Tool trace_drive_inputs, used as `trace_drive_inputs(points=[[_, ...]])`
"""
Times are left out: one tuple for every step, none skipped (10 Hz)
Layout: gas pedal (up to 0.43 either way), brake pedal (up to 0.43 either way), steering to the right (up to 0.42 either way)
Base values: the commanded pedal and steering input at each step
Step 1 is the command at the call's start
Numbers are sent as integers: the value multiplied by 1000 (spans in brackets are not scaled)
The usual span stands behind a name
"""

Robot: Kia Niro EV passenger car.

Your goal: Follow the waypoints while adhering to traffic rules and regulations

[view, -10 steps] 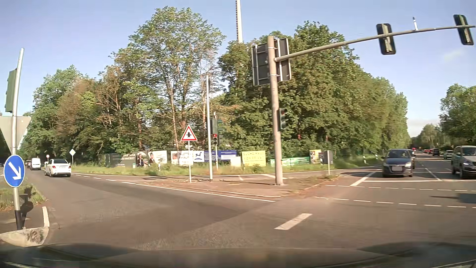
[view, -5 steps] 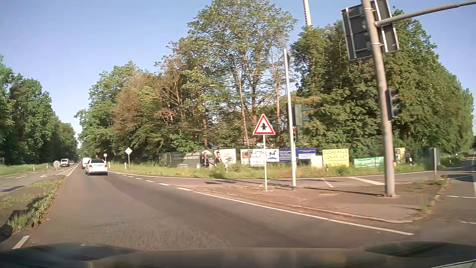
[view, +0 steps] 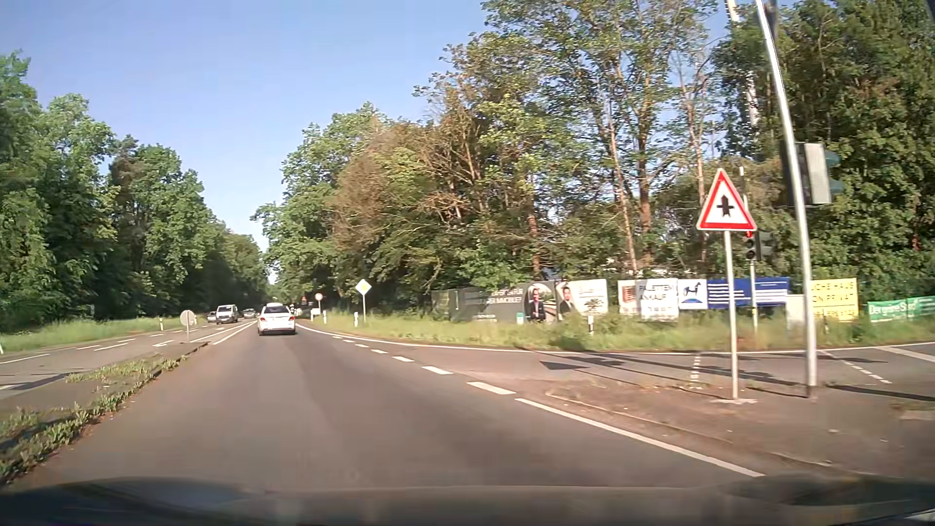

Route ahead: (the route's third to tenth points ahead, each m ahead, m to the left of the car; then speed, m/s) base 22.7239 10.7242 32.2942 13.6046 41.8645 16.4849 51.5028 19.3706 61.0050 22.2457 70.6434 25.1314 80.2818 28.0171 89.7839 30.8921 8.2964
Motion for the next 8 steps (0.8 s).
trace_drive_inputs(points=[[79, 0, -196], [79, 0, -186], [79, 0, -177], [79, 0, -167], [79, 0, -157], [79, 0, -143], [67, 0, -133], [47, 0, -118]])
